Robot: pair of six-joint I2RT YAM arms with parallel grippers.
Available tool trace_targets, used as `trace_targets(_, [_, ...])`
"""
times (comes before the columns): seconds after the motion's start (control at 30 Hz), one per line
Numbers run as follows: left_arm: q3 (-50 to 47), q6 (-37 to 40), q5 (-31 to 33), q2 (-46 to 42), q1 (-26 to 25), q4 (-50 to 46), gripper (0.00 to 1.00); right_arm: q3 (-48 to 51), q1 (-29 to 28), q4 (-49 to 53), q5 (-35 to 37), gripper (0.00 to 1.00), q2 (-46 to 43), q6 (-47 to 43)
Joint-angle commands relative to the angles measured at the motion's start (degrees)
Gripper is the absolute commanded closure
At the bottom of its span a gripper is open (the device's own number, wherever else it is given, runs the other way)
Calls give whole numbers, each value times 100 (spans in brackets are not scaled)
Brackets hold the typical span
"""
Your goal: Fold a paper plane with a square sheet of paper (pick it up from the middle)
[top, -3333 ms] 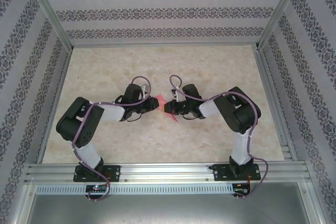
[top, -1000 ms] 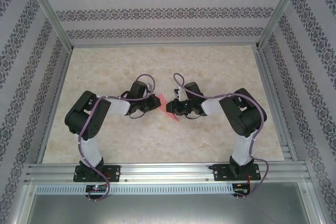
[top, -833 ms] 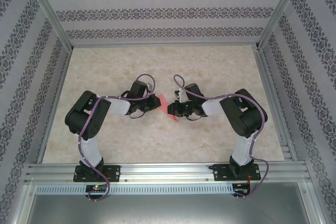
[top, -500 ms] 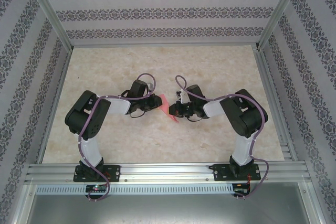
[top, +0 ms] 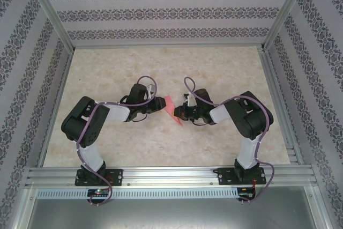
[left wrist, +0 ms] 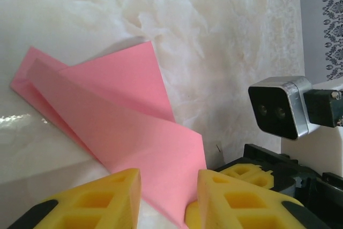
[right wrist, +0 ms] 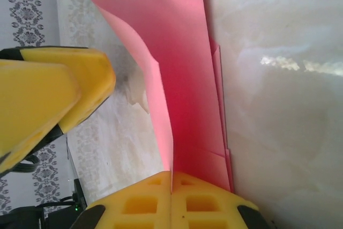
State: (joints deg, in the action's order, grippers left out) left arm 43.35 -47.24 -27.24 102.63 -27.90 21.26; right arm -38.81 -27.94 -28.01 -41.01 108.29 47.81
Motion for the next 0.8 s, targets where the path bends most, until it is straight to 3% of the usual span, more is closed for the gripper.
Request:
trace_targets(0.0, [-39,-44,-150,45,-127,474,68,162,104,-42,232,99,183,138])
trace_targets(0.33, [58,-13,-141,360,-341,349,79,209,140,19,300,100,201,185])
trace_targets(0.77, [332,45,-37,574,-375,1,81,122,140,141,222,100,346,75])
